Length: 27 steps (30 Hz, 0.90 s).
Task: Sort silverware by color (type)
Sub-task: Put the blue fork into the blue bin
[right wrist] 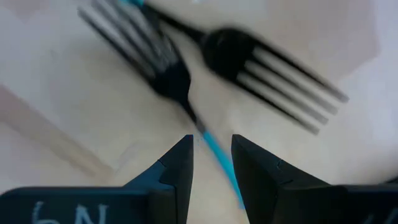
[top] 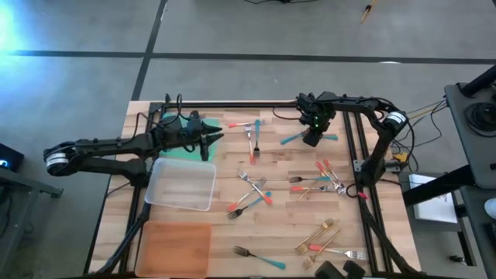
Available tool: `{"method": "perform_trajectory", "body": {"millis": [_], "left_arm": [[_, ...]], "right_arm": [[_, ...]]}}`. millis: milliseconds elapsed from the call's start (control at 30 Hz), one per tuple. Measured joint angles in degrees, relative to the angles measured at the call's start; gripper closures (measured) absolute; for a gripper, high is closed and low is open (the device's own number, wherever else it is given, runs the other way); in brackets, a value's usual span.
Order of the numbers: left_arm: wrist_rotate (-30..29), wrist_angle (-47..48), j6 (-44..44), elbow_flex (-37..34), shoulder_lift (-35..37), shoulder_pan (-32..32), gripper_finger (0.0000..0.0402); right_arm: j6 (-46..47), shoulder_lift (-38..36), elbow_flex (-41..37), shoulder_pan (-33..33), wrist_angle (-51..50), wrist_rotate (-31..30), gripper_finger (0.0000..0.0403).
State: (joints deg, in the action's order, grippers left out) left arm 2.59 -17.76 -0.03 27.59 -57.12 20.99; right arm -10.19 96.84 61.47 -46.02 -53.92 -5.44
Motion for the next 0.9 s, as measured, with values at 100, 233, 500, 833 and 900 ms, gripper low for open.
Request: {"method": "perform_trajectory", "body": {"millis": [100, 233, 500, 833, 900], "left_arm": [[0.0, 0.0, 0.0, 0.0, 0.0, 0.0, 0.031], [0.0, 0.2, 0.0, 0.0, 0.0, 0.0, 0.031], [0.0, 0.2, 0.8, 0.0, 0.0, 0.0, 0.031], [0.0, 0.3, 0.8, -0.1, 0.0, 0.0, 0.031], [0.0, 0.2, 0.8, -0.1, 0.0, 0.0, 0.031]], "right_arm": [[-1.3, 0.0, 0.0, -0.1, 2.0, -0.1, 0.0303], [-3.8, 0.0, 0.0, 0.0, 2.3, 1.1, 0.0303], [-4.3, 2.0, -0.8, 0.0, 2.7, 2.9, 0.0303], [-4.5, 6.9, -1.0, 0.0, 3.7, 3.0, 0.0339], [-4.2, 7.0, -1.0, 0.0, 3.8, 3.1, 0.0367]]}}
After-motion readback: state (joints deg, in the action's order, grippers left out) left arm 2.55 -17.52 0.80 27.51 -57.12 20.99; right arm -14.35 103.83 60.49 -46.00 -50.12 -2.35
